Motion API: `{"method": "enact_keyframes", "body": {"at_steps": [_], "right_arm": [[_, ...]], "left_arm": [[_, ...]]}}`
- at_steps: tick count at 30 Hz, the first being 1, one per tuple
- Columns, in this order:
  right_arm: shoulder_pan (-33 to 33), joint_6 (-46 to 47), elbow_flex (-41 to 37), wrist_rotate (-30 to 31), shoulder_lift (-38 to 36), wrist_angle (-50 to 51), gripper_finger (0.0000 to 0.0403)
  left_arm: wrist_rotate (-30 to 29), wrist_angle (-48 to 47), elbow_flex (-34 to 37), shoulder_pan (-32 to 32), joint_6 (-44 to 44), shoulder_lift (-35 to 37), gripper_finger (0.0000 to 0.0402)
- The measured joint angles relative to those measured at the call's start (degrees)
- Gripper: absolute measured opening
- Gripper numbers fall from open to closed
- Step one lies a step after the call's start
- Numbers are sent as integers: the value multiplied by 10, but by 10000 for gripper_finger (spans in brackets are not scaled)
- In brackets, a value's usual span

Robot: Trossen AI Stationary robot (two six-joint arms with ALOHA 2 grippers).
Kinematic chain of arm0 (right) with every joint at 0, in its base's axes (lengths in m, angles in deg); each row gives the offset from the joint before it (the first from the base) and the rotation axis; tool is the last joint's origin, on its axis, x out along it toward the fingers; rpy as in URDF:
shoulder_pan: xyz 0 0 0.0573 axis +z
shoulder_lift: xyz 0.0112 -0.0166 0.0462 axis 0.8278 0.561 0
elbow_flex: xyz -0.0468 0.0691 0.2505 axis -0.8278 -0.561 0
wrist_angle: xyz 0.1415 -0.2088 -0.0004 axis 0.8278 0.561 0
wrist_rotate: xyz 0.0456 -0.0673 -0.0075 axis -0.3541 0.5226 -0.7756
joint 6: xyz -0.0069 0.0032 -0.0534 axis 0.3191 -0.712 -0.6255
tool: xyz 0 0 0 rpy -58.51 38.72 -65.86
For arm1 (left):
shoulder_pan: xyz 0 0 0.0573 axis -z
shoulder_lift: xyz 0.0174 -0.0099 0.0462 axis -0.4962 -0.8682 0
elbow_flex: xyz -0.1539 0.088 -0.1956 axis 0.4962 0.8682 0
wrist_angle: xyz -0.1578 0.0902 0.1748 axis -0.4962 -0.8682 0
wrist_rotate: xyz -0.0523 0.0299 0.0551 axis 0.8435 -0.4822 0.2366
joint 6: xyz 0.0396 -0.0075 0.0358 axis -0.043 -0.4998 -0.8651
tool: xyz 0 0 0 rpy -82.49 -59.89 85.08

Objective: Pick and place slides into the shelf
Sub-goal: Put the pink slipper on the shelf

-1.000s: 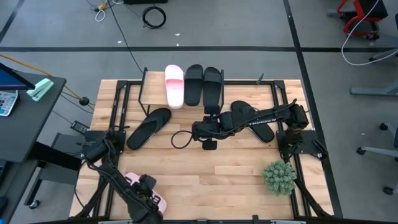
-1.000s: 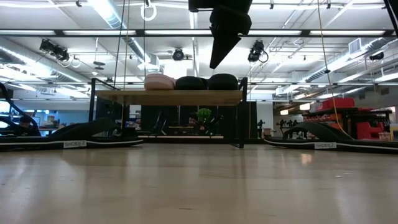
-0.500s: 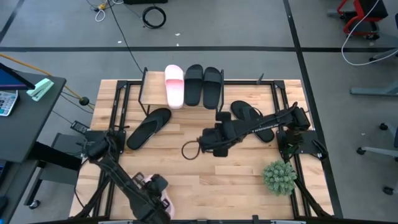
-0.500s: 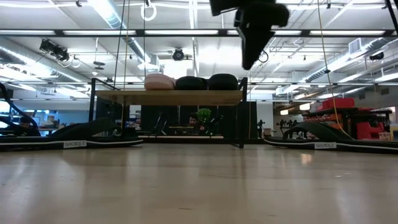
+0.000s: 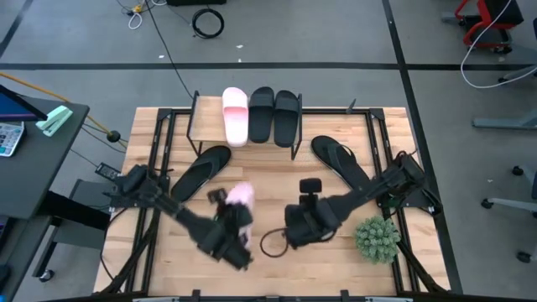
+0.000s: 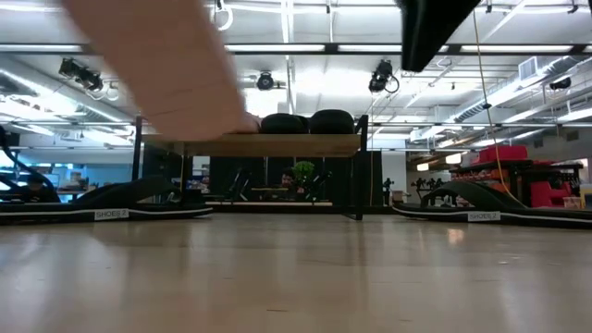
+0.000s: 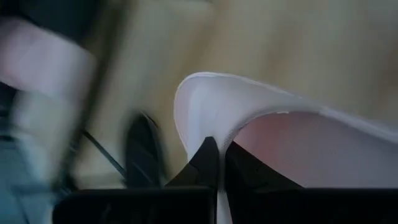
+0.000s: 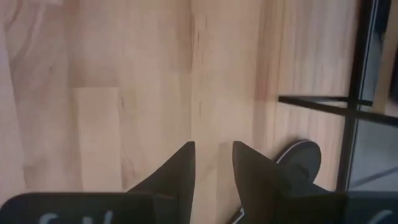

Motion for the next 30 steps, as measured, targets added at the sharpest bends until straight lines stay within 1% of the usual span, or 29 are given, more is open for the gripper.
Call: {"method": "enact_keyframes", "body": {"at_steps": [2,4,6,8,11,13,15,18,22,26,28,30], "right_arm": [[15,26,0,6,0,17,113],[29,67,0,19,0,42,113],[40,121,0,29,0,76,113],[50,161,0,33,-1,80,113],[68,187,-1,35,-9,79,113],[79,207,-1,37,-12,79,113],[89,225,-1,49,-12,79,113],[101,242,-1,62,-13,79,113],[111,266,-1,71,-13,79,113],[116,277,-2,85,-13,79,113],[117,285,-2,86,-13,79,113],[117,287,-2,85,-13,79,113]], "left_arm": [[-69,0,0,-36,-24,21,12],[-102,0,0,-78,-53,46,12],[-104,-1,0,-124,-86,75,12],[-104,-1,0,-169,-127,110,12],[-108,-1,0,-236,-232,162,12],[-112,1,0,-279,-274,190,12],[-127,2,0,-320,-334,213,12],[-129,20,10,-373,-447,232,12],[-126,71,52,-425,-523,238,12],[-122,149,128,-471,-612,243,12],[-127,177,161,-497,-633,243,12],[-131,183,186,-525,-636,243,12]]}}
